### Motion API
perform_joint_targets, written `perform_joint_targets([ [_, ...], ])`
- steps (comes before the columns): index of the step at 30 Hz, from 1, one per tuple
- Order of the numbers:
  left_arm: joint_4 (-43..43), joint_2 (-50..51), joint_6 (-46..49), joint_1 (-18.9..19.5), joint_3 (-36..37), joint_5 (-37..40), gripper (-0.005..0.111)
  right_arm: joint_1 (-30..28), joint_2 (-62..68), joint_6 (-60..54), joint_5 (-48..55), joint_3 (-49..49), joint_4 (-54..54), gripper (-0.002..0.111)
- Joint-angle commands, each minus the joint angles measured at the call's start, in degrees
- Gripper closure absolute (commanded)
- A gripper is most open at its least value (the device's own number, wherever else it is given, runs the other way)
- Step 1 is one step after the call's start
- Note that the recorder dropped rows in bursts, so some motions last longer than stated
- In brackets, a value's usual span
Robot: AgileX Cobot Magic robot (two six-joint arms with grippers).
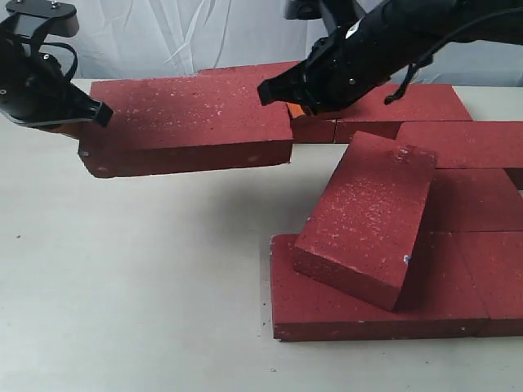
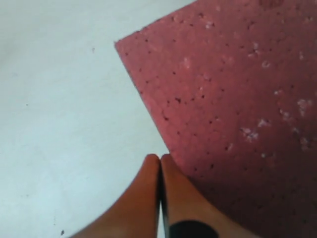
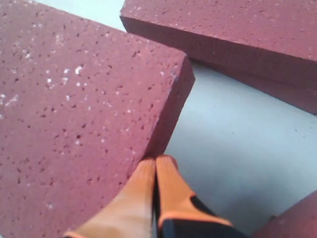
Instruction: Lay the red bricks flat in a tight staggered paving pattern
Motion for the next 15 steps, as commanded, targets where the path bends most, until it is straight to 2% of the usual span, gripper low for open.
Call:
perform_joint_targets([
  [1, -6.02, 1.11, -0.07, -0.06, -0.09, -3.29, 0.107, 3.08, 4.57, 0.22, -0.45, -4.30, 4.45, 0.109],
  [15, -8.48, 12.41, -0.07, -0.07, -0.09, -11.60, 0.107, 3.08, 13.73, 0.33, -3.87, -5.50, 3.57, 0.109],
])
